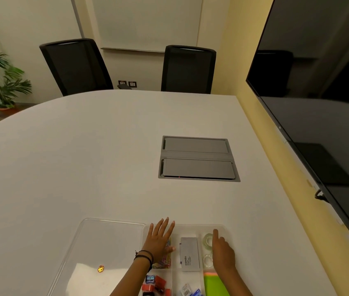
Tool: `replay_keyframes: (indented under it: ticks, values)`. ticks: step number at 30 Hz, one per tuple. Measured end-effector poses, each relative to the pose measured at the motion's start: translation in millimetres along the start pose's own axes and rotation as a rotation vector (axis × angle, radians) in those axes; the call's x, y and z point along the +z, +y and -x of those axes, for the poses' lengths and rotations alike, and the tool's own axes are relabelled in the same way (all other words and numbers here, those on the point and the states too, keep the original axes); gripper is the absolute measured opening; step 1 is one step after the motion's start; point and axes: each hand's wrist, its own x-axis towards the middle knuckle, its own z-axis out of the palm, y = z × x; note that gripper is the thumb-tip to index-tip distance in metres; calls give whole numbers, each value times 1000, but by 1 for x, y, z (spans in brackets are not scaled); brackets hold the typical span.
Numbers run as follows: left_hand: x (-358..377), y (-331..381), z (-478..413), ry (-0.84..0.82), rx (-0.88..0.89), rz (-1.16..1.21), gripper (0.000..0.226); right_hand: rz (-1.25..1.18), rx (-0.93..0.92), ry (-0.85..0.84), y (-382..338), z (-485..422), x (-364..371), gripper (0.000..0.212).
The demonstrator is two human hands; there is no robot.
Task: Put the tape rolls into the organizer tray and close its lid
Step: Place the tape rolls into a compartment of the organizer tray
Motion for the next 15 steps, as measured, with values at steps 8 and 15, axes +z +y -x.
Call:
replay_keyframes:
  ticks: [8, 15]
  values:
    - [-5, 2, 6, -56, 99, -71, 135, -54, 58, -55, -7, 15, -4, 56]
    - [0, -6, 5, 47, 47, -10, 153, -24, 69, -68, -15, 20, -6, 59]
